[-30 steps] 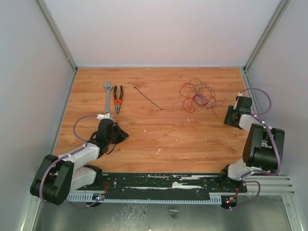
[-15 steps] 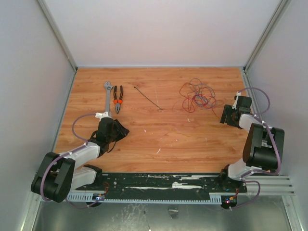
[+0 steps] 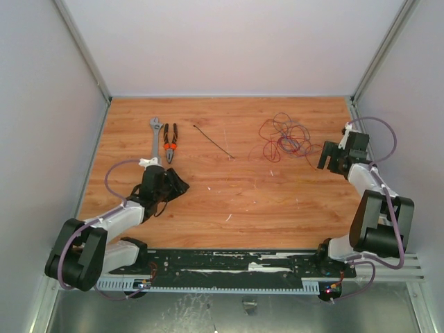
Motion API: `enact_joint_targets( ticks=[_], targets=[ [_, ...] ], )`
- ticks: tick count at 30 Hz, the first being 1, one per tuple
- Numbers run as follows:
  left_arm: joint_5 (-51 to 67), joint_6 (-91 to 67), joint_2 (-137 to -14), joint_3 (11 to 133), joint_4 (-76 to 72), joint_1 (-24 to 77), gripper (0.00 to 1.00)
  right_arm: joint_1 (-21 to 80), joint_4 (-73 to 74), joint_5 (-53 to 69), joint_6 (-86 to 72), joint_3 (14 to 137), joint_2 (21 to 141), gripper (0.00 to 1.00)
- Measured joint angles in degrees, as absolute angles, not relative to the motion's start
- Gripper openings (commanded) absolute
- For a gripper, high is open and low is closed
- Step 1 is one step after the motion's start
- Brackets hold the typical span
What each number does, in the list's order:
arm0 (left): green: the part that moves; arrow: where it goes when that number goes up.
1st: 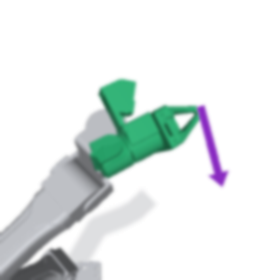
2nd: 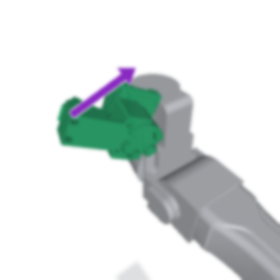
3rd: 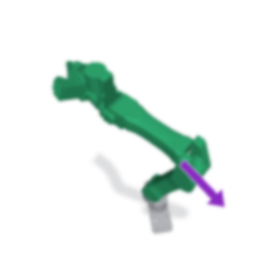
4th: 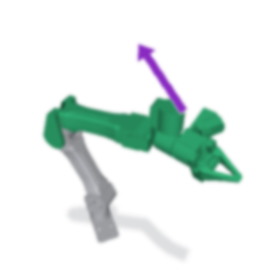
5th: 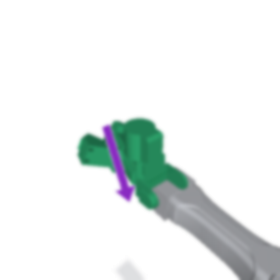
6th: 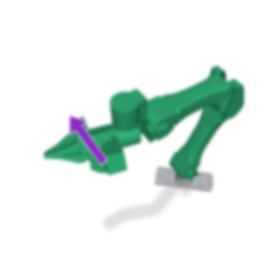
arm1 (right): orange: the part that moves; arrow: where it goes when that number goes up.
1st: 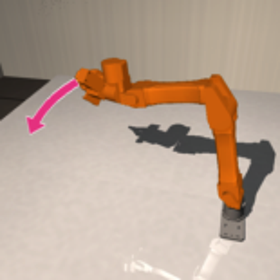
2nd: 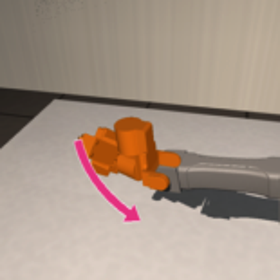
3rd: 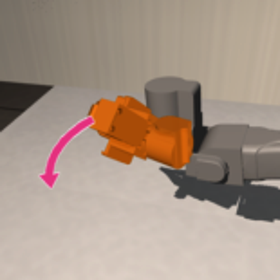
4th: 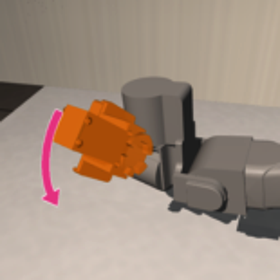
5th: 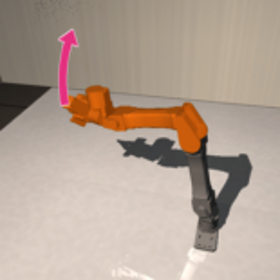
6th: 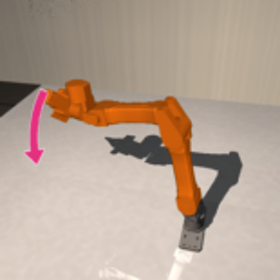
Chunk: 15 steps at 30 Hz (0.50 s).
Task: Zip-tie the wires
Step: Straighten the cable at the center of the board.
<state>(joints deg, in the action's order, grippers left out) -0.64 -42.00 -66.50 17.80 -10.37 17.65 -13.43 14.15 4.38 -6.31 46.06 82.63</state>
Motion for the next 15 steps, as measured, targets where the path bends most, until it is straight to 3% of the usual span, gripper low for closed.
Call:
enact_joint_targets(
  ticks=[7,15],
  targets=[
    [-0.1,-39.2,-71.9,27.2,-7.1,22.2,0.57,-13.4,15.8,4.4,-6.2,48.4,80.1,0.85],
    [-0.9,-36.4,-89.0,39.5,-7.4,30.0,0.55,-13.4,15.9,5.1,-6.2,48.0,80.2,0.84]
  ],
)
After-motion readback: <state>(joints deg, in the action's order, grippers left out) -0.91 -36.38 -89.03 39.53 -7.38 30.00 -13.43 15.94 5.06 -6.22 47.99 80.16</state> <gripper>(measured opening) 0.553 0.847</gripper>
